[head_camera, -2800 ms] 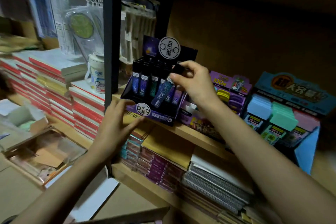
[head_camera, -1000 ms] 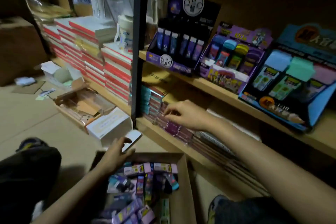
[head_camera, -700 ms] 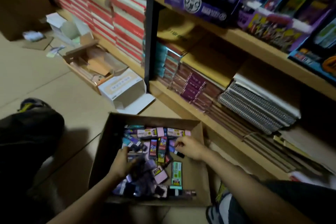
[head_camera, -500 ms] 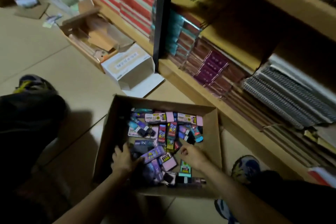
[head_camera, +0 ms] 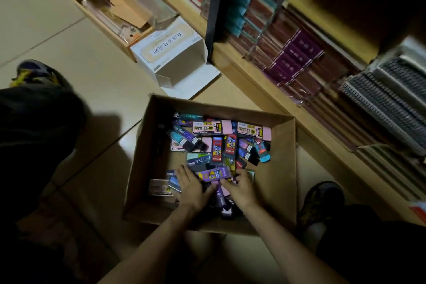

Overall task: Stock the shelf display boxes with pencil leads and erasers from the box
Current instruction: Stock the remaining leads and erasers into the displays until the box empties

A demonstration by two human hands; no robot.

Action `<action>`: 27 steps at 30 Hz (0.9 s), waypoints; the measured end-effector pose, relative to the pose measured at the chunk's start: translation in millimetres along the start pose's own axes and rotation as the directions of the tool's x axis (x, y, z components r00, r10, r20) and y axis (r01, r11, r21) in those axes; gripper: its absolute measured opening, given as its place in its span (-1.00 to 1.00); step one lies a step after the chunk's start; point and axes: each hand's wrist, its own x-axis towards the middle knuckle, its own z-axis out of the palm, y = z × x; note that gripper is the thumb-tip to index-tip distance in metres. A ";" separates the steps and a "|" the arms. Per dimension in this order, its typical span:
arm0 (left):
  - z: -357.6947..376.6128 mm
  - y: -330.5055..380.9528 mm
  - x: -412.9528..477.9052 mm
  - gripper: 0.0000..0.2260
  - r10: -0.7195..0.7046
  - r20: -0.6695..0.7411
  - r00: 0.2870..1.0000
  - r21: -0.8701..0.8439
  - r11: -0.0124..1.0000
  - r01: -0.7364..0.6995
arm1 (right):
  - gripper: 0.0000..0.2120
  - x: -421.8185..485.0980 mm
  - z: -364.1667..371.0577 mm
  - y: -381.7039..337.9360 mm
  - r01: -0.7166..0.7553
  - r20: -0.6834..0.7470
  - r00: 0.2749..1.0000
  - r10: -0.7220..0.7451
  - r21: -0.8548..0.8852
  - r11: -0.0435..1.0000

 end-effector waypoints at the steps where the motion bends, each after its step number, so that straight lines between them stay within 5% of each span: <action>1: 4.4 4.0 -1.1 -0.10 0.027 0.018 0.999 -0.006 1.000 -0.027 | -0.68 0.4 -1.6 0.8 -0.020 -0.013 1.000 0.021 0.037 0.999; 6: 9.0 4.4 -2.8 -0.22 0.107 0.024 0.994 -0.052 0.993 -0.106 | -0.64 3.1 -6.6 -2.2 -0.096 -0.034 0.994 0.102 0.148 0.984; 9: -6.8 -8.0 -2.1 -0.29 0.234 0.038 0.972 -0.008 0.972 -0.233 | -0.79 3.7 -6.2 -3.7 -0.112 -0.043 0.991 0.123 0.205 0.972; 16: -27.8 -25.8 -1.6 -0.30 0.156 0.112 0.981 0.484 0.854 -0.191 | -0.90 -0.7 -6.6 0.5 -0.265 0.149 0.962 0.227 0.326 0.907; 19: -28.5 -30.5 1.5 -0.29 0.173 0.162 0.971 0.502 0.833 -0.232 | -0.92 1.2 -15.1 2.7 -0.273 0.176 0.959 0.222 0.370 0.888; 24: -31.7 -30.0 7.9 -0.56 0.315 0.217 0.924 0.466 0.798 -0.381 | -0.86 2.2 -32.4 0.1 -0.261 0.163 0.963 0.213 0.389 0.884; 27: -31.9 -30.6 7.6 -0.45 0.333 0.290 0.897 0.437 0.788 -0.434 | -0.75 3.3 -40.8 -0.9 -0.219 0.087 0.976 0.201 0.407 0.887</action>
